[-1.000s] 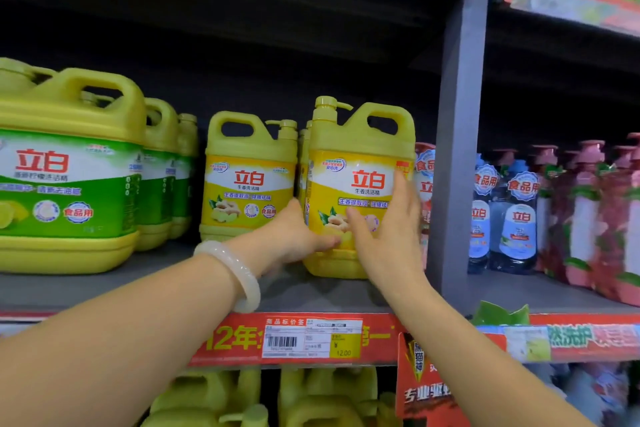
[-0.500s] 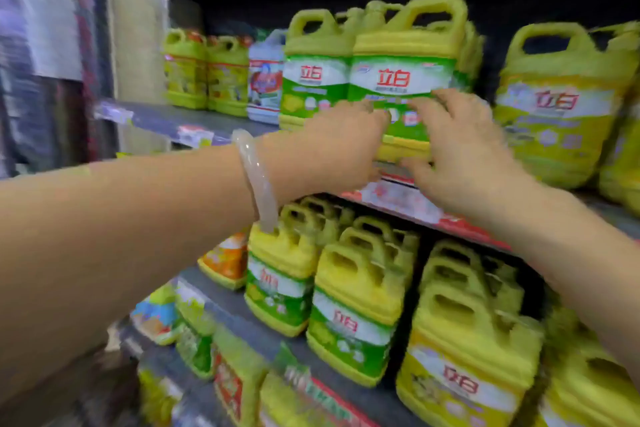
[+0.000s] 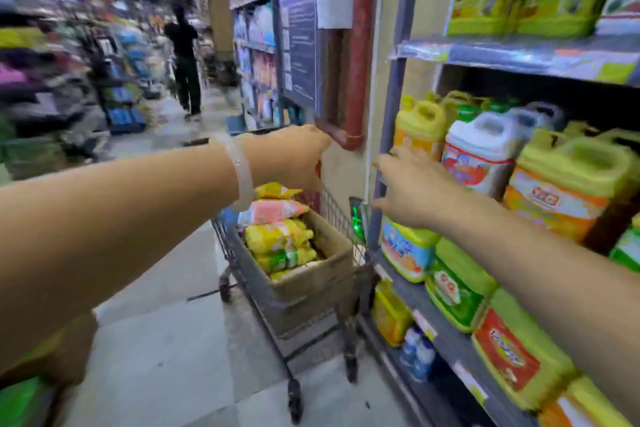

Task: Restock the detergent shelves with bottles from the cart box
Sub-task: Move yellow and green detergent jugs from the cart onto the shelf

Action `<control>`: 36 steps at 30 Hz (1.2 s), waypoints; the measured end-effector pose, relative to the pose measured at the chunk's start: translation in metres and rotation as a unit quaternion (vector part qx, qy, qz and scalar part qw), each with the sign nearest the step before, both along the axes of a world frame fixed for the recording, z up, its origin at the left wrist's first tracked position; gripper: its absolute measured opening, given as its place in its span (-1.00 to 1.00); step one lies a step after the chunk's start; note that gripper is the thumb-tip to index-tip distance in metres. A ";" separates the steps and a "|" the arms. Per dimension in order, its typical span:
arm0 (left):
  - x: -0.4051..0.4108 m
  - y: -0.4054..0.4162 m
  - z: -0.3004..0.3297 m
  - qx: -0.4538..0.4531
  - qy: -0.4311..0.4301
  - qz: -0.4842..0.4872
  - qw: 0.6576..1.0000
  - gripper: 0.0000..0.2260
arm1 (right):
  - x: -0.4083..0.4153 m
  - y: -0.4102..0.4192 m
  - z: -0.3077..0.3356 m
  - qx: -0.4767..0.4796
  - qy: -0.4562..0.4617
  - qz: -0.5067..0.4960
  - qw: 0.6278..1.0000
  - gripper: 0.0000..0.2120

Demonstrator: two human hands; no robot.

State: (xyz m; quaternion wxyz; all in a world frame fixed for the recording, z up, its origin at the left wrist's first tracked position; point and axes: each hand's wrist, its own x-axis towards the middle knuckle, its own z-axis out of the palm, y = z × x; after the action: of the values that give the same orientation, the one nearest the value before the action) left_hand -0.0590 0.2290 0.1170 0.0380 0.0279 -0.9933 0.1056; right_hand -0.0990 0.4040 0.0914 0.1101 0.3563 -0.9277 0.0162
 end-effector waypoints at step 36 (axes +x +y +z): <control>-0.303 -0.366 -0.309 0.155 -0.238 0.054 0.957 -0.53 | -0.276 -0.353 -0.349 -0.066 -0.502 -0.153 0.848 -0.46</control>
State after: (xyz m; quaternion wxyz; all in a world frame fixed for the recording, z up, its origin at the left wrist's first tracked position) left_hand -0.3617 -0.1370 -0.1921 -0.2101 0.0616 -0.9747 -0.0441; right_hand -0.3751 0.0506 -0.2578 -0.3465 0.1451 -0.8959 0.2373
